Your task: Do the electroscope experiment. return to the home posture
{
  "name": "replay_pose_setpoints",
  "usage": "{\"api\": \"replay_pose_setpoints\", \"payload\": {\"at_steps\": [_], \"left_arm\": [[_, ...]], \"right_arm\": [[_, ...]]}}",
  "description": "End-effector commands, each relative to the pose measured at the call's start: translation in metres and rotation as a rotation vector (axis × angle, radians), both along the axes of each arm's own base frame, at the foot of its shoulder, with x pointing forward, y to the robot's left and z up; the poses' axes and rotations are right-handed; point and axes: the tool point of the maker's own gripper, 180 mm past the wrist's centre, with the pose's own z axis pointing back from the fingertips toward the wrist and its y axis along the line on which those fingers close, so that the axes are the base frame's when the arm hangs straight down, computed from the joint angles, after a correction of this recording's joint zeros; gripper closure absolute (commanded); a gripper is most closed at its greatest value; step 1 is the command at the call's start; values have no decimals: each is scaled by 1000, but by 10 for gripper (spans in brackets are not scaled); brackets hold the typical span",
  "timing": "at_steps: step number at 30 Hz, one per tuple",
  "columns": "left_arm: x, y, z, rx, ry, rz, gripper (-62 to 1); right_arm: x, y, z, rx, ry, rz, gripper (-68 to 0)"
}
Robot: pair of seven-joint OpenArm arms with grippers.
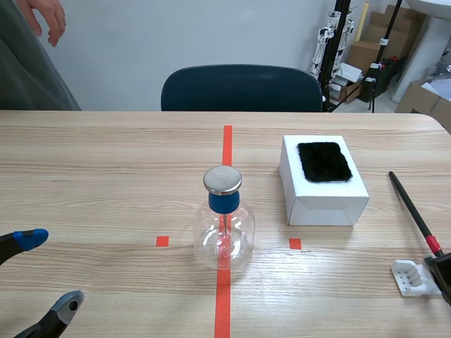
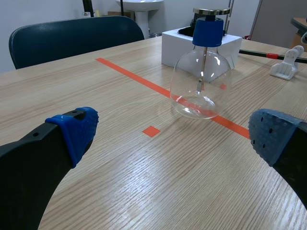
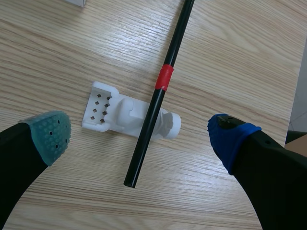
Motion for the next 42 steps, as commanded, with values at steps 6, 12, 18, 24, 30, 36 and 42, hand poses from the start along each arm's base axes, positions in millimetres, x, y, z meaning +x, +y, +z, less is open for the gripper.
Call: {"api": "replay_pose_setpoints", "payload": {"at_steps": [6, 12, 18, 24, 30, 36, 42], "left_arm": [[3, 1, 8, -18, -27, 0, -623], [3, 1, 8, -18, -27, 0, -623], [3, 1, 8, -18, -27, 0, -623], [3, 1, 9, -20, -29, 0, -623], [3, 2, 9, -16, -29, -1, -623], [3, 3, 9, -15, -29, -2, -623], [3, 3, 9, -17, -32, -2, -623]], "right_arm": [[5, -1, 8, -11, -24, 9, -582], [5, -1, 8, -11, -24, 8, -582], [5, -1, 8, -6, -25, 7, -582], [5, -1, 8, -7, -25, 8, -582], [7, 0, 10, -5, -39, 15, -582], [7, 0, 10, -6, -39, 15, -582], [8, 7, 18, 11, -101, 37, -582]]}}
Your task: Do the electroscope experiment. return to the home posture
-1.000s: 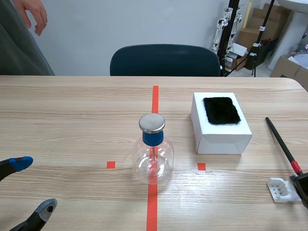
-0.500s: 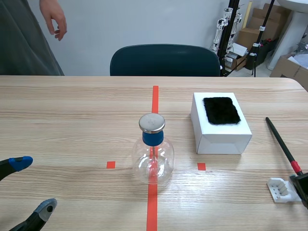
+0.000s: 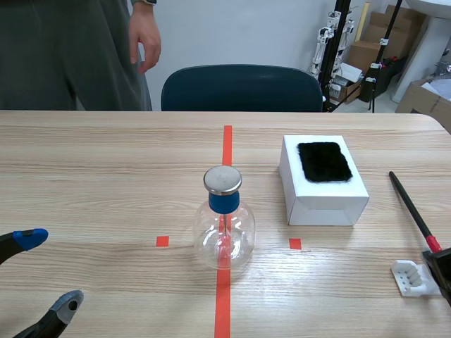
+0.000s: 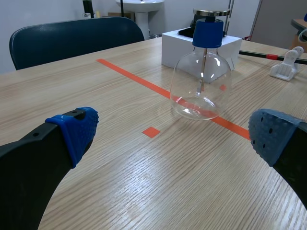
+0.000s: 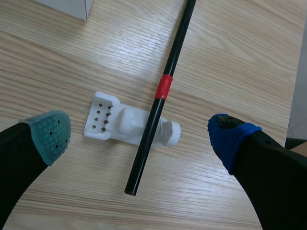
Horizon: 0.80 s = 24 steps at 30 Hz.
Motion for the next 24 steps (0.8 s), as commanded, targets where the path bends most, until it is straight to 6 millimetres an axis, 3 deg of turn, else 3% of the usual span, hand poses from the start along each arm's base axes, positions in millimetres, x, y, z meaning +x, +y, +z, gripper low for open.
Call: {"api": "replay_pose_setpoints", "payload": {"at_steps": [1, 10, 15, 24], "left_arm": [[3, 2, 9, -15, -29, -2, -623], [3, 5, 17, -28, -58, -11, -623], [5, 0, 20, 59, -46, -71, -623], [19, -23, 69, 116, -93, -120, -623]], "right_arm": [[3, 6, 13, -4, -47, 36, -582], [-11, 37, 41, 34, -221, 183, -582], [-19, 56, 59, 99, -342, 278, -582], [-40, 96, 81, 250, -428, 494, -582]]}}
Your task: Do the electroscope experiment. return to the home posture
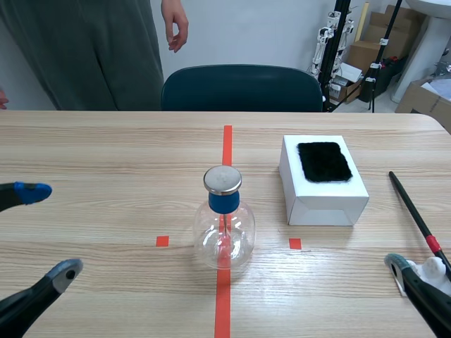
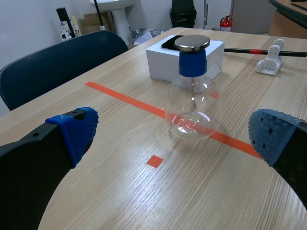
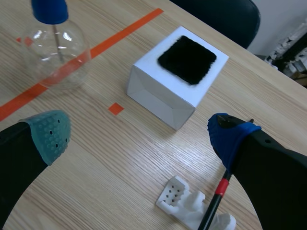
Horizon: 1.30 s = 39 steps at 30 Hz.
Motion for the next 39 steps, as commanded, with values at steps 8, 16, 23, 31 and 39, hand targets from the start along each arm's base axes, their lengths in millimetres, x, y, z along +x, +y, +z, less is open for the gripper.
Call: {"api": "replay_pose_setpoints", "payload": {"at_steps": [8, 16, 23, 31, 39], "left_arm": [[12, -33, 59, 26, -155, 17, -623], [-1, -70, 76, 98, -118, -29, -623], [-36, -94, 52, 117, -47, -50, -623], [-61, -109, 33, 139, -17, -62, -623], [-48, -83, 32, 81, -55, 28, -623]], "right_arm": [[-5, 18, 13, 95, -3, 96, -582], [-8, 23, 19, 135, -22, 122, -582], [-19, 30, 22, 181, -17, 151, -582], [-18, 32, 34, 224, -72, 157, -582], [-20, 35, 39, 225, -105, 186, -582]]}}
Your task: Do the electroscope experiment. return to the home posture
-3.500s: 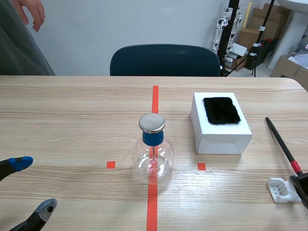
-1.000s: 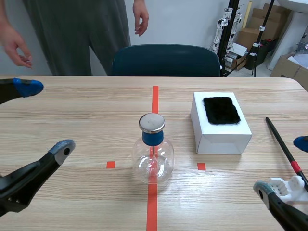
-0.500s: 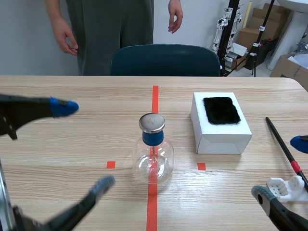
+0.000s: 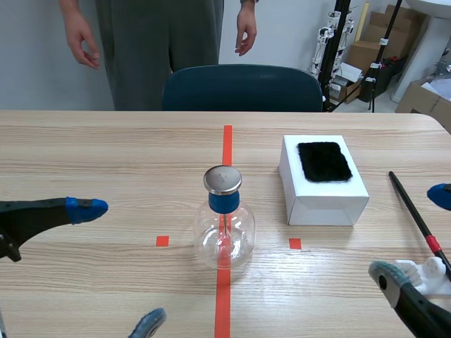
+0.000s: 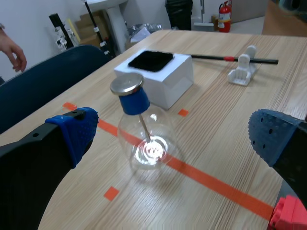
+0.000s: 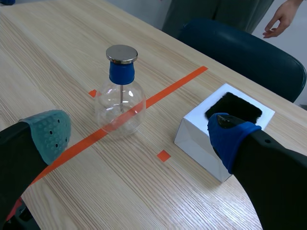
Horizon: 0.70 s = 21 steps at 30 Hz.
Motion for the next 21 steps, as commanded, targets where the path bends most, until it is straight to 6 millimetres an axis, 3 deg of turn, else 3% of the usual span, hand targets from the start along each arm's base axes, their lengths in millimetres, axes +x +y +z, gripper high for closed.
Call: {"api": "replay_pose_setpoints", "payload": {"at_steps": [1, 6, 21], "left_arm": [[9, 5, 9, -24, -25, 26, -623], [33, 28, 20, -63, -53, 113, -623], [41, 35, 29, -105, -65, 152, -623]], "right_arm": [[2, 1, 9, 22, -27, 1, -582], [2, 1, 8, 20, -27, 2, -582], [2, 1, 7, 14, -19, -2, -582]]}}
